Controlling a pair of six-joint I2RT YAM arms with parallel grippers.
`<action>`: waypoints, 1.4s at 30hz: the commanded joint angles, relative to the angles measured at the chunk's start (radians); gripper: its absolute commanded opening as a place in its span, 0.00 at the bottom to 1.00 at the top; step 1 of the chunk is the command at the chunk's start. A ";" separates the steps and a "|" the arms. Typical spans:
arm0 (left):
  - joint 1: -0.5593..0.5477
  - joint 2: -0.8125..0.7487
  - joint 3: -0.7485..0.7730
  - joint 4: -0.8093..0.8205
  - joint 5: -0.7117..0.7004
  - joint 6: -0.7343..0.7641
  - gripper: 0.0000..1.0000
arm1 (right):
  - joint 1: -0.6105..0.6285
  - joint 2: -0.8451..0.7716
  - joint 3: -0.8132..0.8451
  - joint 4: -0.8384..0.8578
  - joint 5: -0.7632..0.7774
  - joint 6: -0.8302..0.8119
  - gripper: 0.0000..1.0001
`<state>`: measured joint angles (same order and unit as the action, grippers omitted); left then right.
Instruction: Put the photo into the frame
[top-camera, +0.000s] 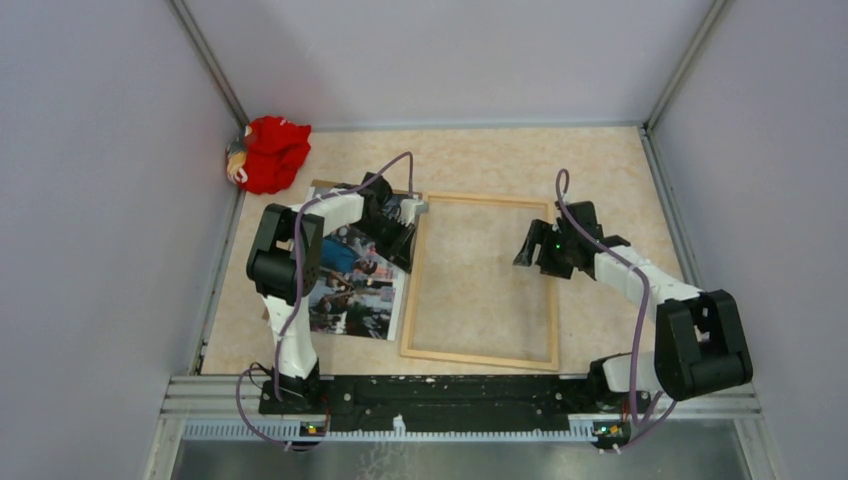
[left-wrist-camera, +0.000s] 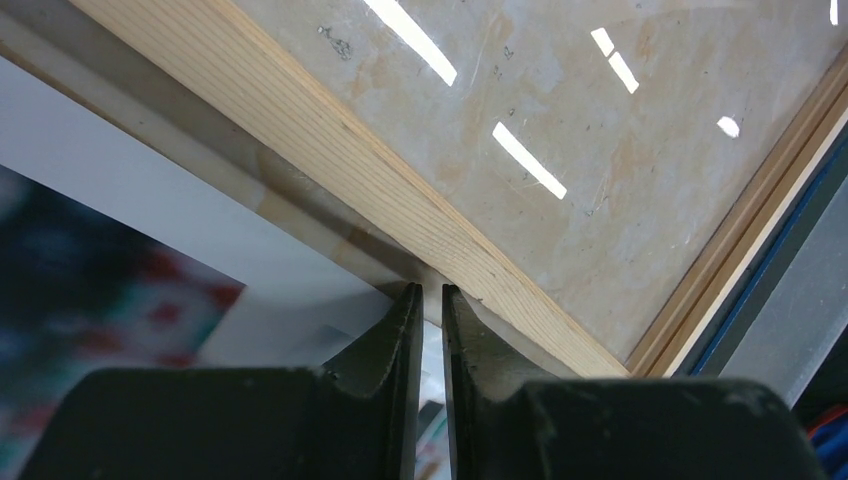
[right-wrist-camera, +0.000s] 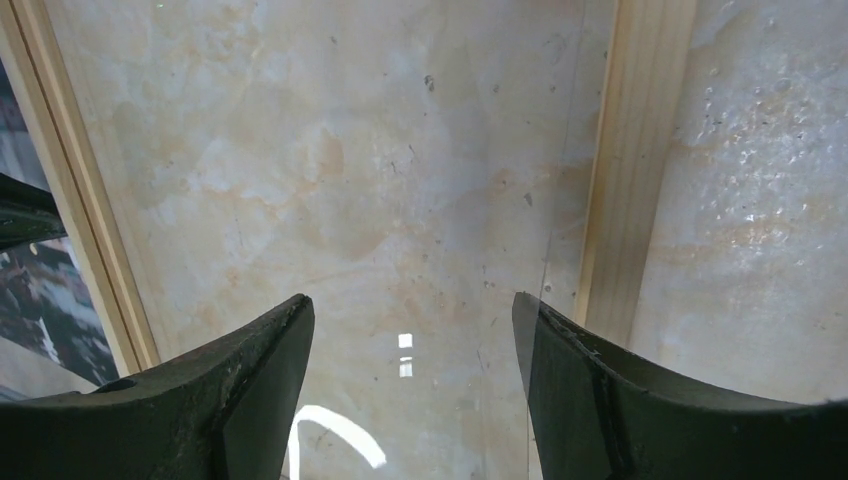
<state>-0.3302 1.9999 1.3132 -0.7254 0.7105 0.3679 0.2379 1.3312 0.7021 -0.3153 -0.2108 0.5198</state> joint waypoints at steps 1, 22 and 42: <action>-0.019 0.012 0.011 0.015 0.010 0.003 0.20 | 0.032 0.015 0.063 0.017 -0.034 0.018 0.72; -0.018 0.002 0.002 0.011 0.000 0.009 0.20 | 0.032 0.034 0.137 -0.150 0.149 -0.078 0.74; -0.019 0.007 0.007 0.010 0.001 0.005 0.20 | 0.047 -0.029 0.098 -0.034 -0.044 -0.017 0.68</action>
<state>-0.3386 2.0003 1.3132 -0.7261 0.7128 0.3683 0.2661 1.3678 0.7982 -0.4488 -0.1200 0.4603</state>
